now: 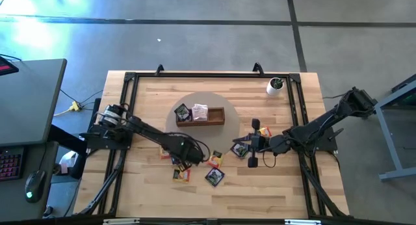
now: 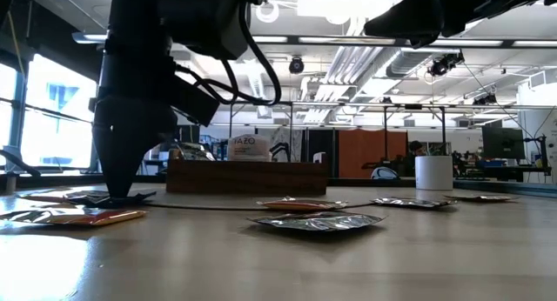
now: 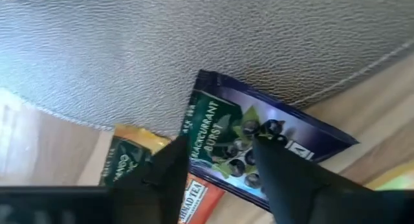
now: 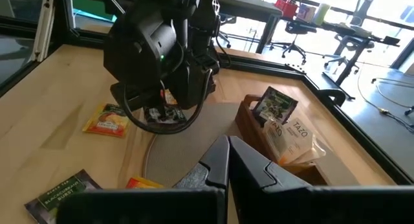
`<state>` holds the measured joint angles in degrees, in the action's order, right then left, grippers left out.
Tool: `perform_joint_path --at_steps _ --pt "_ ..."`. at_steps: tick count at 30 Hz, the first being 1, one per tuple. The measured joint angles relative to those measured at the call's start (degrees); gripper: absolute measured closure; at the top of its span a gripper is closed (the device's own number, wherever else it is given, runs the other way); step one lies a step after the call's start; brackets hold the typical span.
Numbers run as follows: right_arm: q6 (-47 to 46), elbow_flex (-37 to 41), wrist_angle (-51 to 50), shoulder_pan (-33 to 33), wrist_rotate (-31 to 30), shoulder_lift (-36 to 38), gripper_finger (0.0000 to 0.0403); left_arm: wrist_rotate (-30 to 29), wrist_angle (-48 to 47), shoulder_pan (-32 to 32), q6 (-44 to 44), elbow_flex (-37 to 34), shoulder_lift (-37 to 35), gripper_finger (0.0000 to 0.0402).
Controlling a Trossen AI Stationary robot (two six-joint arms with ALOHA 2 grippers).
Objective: Pick & Place Tea
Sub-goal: Put the purple tea bag into the left section of the wooden organizer
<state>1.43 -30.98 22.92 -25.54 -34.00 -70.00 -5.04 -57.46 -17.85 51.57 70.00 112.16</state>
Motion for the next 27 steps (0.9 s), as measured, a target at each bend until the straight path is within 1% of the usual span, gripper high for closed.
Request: perform_joint_path --at_steps 2,6,8,9,12,15,17,21,23,27 --pt "0.0 0.0 0.0 0.0 0.0 0.0 0.0397 1.2 0.6 0.0 -1.2 0.0 0.1 0.027" --pt "0.0 0.0 0.0 0.0 0.0 0.0 0.0396 1.8 1.8 0.0 -1.8 0.0 0.1 0.0357" --pt "0.0 0.0 0.0 0.0 0.0 0.0 0.0399 1.7 1.9 -0.1 -2.1 -0.1 0.1 0.0387" --pt "0.0 0.0 0.0 0.0 0.0 0.0 0.04 1.6 1.9 -0.1 -2.1 -0.1 0.1 0.0393" --pt "0.0 0.0 0.0 0.0 0.0 0.0 0.0399 1.1 2.3 -0.2 -1.8 -0.2 0.1 0.0388" --pt "0.0 0.0 0.0 0.0 0.0 0.0 0.0395 -0.7 2.0 -0.3 -1.5 0.4 0.2 0.0394" --pt "0.0 0.0 0.0 0.0 0.0 0.0 0.0395 -2.4 -0.7 -0.3 -0.4 2.7 0.5 0.0399" --pt "0.1 0.0 0.1 0.0 -0.1 0.0 0.04 -8.4 -9.8 -0.1 0.8 8.4 1.2 0.0399" --pt "0.1 0.0 0.1 0.0 -0.1 0.0 0.04 -10.5 -9.0 0.0 1.0 11.0 0.9 0.0401" --pt "0.1 0.0 0.1 0.0 0.0 0.0 0.0395 -11.7 -9.3 -0.2 0.2 13.6 0.9 0.0401"
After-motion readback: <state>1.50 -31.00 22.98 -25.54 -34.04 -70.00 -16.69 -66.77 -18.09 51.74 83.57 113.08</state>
